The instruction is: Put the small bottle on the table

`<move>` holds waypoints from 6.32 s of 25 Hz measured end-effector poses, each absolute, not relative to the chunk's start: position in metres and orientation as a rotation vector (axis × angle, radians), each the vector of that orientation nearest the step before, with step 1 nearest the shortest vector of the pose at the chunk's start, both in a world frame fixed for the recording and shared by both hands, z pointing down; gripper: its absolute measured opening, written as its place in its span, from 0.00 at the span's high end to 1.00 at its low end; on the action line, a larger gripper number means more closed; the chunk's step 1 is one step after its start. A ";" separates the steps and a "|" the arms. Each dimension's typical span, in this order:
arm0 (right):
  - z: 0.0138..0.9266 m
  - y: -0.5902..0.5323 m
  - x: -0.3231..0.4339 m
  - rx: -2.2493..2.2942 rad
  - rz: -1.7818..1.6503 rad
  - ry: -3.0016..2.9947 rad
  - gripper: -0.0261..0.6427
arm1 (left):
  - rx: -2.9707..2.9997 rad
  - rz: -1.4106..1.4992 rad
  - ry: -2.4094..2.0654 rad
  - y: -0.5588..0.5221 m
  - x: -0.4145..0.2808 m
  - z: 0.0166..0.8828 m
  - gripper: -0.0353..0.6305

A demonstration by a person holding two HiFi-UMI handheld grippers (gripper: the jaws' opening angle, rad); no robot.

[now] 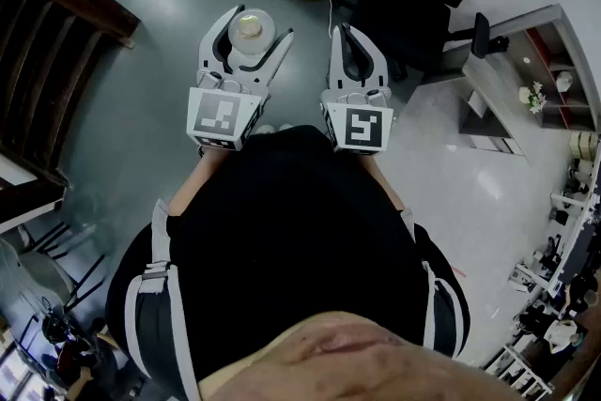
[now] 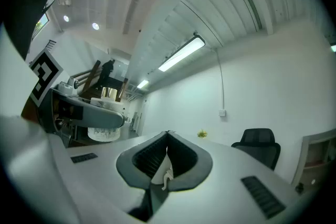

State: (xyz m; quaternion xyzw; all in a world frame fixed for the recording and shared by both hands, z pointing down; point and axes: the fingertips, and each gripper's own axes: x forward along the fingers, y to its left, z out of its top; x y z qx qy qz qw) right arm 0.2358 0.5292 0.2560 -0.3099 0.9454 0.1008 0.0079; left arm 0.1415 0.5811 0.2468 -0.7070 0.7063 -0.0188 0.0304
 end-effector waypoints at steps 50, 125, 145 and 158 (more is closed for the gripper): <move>0.281 0.323 0.081 -1.068 0.315 2.962 0.93 | -2.310 -0.074 2.084 0.361 -0.010 0.262 0.44; 0.314 -0.177 -0.030 -1.329 0.294 2.943 0.93 | -2.702 -0.139 1.671 -0.156 -0.099 0.312 0.44; 0.339 -0.226 -0.019 -1.536 0.342 2.827 0.93 | -2.842 -0.233 1.383 -0.230 -0.079 0.359 0.44; 0.377 -0.249 -0.017 -1.618 0.270 2.820 0.93 | -2.913 -0.249 1.329 -0.260 -0.081 0.410 0.44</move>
